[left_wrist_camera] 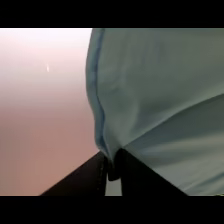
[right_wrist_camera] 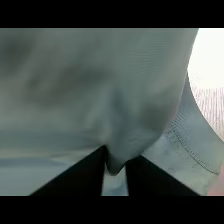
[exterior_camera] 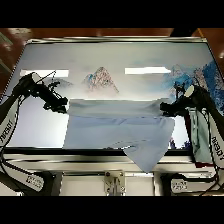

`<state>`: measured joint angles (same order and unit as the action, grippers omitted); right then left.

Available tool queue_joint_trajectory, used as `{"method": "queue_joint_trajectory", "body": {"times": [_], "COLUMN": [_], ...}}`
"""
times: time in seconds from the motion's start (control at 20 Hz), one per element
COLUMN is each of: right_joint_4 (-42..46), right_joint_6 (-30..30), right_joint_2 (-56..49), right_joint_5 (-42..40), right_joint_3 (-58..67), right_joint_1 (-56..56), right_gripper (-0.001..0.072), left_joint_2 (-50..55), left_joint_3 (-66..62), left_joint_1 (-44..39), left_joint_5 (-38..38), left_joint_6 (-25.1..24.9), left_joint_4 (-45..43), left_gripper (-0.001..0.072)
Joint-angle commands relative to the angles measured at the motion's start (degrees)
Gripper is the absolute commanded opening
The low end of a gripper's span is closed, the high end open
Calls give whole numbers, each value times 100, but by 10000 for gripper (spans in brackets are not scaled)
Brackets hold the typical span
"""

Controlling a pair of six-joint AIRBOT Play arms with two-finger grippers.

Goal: Fold the shirts.

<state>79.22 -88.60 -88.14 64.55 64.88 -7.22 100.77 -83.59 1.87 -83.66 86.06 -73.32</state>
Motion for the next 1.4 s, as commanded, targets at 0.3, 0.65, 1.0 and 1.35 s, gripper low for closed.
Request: {"method": "queue_joint_trajectory", "body": {"times": [0.3, 0.65, 1.0, 1.35], "right_joint_4": [584, -1045, -1287, -1283], "right_joint_6": [750, 1425, 1432, 1429], "right_joint_2": [1178, 2800, 2824, 2824], "right_joint_5": [1939, 1408, 1377, 1342], "right_joint_3": [-4, -2500, -2686, -2686], "right_joint_1": [-787, -2656, -2653, -2653], "right_gripper": [636, 599, 599, 599], "left_joint_2": [-1204, -3342, -3318, -2988], "left_joint_3": [581, 4826, 5952, 5963], "left_joint_1": [549, 2050, 2321, 2308], "left_joint_5": [-922, 223, 1517, 1716], "left_joint_6": [-256, -1213, -1773, -1770], "left_joint_4": [59, 916, 2013, 2249], "left_gripper": [594, 606, 602, 596]}}
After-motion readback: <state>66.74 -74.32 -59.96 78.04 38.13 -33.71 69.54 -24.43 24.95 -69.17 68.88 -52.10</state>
